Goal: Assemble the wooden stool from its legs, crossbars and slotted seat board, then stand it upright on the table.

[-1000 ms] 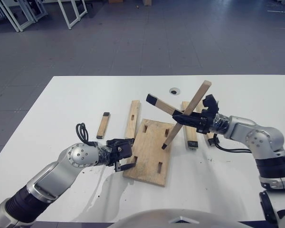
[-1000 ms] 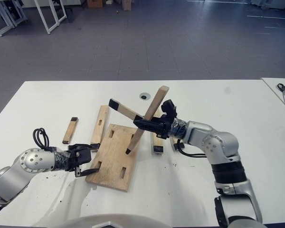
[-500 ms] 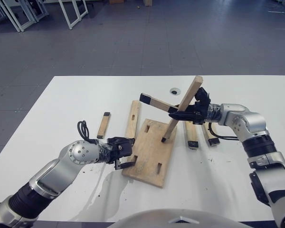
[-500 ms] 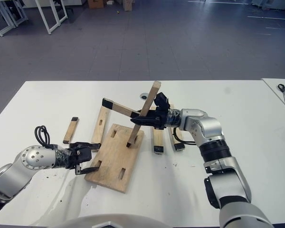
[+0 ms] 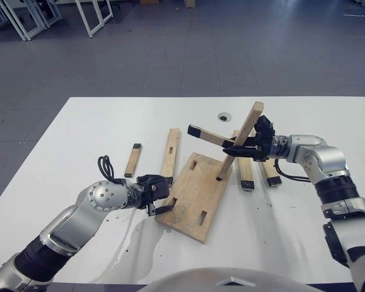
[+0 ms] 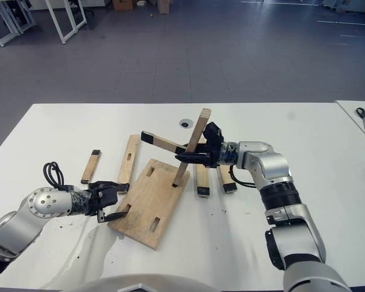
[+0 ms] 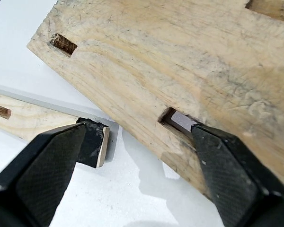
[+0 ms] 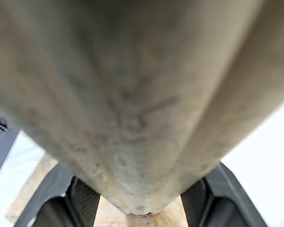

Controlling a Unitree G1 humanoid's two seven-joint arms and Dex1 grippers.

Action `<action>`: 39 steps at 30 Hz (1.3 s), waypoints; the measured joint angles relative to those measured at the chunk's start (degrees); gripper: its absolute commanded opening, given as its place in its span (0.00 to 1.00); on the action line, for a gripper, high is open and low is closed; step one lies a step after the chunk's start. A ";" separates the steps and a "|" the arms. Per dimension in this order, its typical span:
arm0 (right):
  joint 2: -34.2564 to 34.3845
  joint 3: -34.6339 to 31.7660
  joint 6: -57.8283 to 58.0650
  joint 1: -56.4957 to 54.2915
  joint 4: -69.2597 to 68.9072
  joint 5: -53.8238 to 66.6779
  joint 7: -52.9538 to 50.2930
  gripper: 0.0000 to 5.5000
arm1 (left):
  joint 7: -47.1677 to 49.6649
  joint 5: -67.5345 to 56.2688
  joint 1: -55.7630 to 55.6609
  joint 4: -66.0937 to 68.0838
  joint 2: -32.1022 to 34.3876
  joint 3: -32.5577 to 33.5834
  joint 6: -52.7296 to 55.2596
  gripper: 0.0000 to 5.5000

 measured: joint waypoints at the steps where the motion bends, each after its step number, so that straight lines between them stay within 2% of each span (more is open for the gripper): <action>1: 0.12 0.44 -1.35 0.27 -0.18 -0.76 -0.39 0.37 | 0.02 0.00 -0.01 -0.02 -0.34 0.17 0.10 0.75; 4: 0.71 2.67 -6.34 1.36 -2.90 -3.97 -2.93 0.37 | 0.68 0.01 -0.19 -0.44 -2.09 0.53 1.95 0.75; 10: -0.48 5.10 -5.49 2.45 -6.58 -4.06 -5.16 0.37 | 0.92 0.23 -0.18 -1.42 -3.22 0.93 4.82 0.75; 16: 3.10 5.09 -4.62 -8.76 14.65 -3.30 2.09 0.37 | 0.98 0.76 -0.81 -1.15 -4.28 0.94 5.64 0.75; 19: 4.08 5.09 -6.01 -11.00 19.41 -3.66 2.22 0.37 | 1.40 1.73 -1.83 0.02 -5.64 0.94 6.59 0.75; 29: 2.13 4.60 -6.42 -2.97 1.73 -6.03 -4.84 0.37 | 2.27 2.79 -1.72 0.05 -8.11 1.00 8.45 0.75; 31: 2.23 4.31 -5.60 -2.97 1.67 -6.50 -5.83 0.48 | 2.59 2.92 -1.74 0.14 -8.42 1.02 8.51 0.75; 36: 2.98 3.32 0.34 -0.44 5.49 -10.17 -9.76 0.66 | 2.63 2.71 -2.28 -0.36 -10.00 0.89 8.10 0.75; 39: -0.02 1.81 3.26 -1.07 1.63 -9.73 -7.61 0.77 | 3.29 2.72 -1.62 -0.58 -10.34 1.13 8.13 0.75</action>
